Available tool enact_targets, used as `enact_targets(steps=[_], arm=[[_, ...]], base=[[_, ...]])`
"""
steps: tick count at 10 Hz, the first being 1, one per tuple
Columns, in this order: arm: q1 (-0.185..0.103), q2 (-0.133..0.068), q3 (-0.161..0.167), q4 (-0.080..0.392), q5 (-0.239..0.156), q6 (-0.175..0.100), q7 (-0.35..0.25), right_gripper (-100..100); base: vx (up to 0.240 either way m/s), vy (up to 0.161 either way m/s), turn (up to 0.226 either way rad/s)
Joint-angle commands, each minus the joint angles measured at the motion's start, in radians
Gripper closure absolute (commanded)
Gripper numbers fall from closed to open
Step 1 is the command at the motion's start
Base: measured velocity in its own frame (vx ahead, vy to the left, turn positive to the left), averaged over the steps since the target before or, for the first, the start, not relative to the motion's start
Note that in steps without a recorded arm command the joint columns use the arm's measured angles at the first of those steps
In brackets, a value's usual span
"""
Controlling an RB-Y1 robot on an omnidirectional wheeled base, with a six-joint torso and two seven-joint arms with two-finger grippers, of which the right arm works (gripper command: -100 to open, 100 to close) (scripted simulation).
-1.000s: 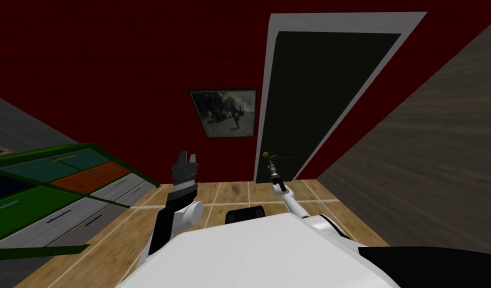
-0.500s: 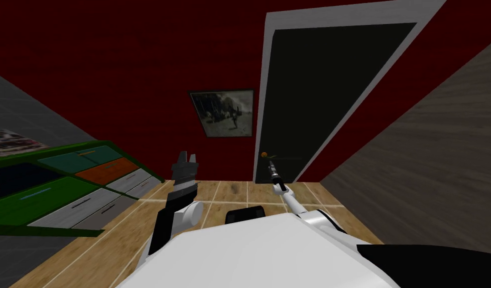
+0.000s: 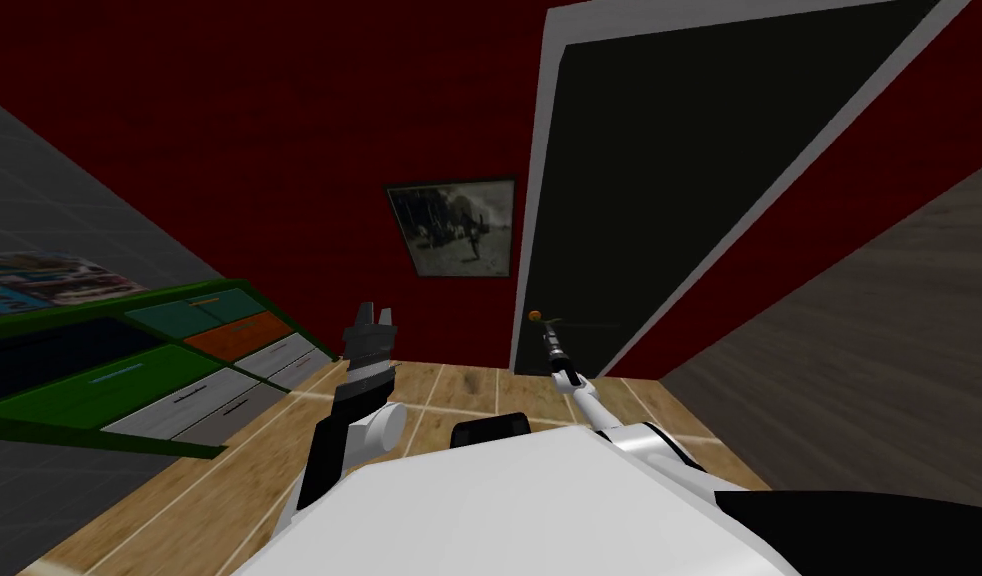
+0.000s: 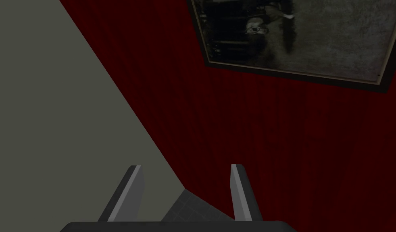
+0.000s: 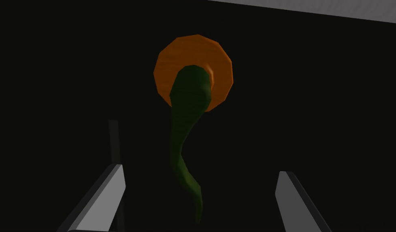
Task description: Pull the door open
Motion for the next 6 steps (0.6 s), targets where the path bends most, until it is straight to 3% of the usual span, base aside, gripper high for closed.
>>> enact_targets(steps=[1,4,5,6], arm=[[0.014,-0.037,-0.009,0.025,-0.009,-0.023,-0.034,-100],[0.044,-0.089,-0.027,0.047,-0.024,-0.053,-0.079,-100],[0.034,-0.081,-0.024,0.048,-0.022,-0.048,-0.073,-100],[0.034,-0.081,-0.024,0.048,-0.022,-0.048,-0.073,100]], base=[[0.198,0.019,0.195],[0.197,0.010,0.168],[0.086,0.003,0.023],[-0.011,-0.001,-0.019]])
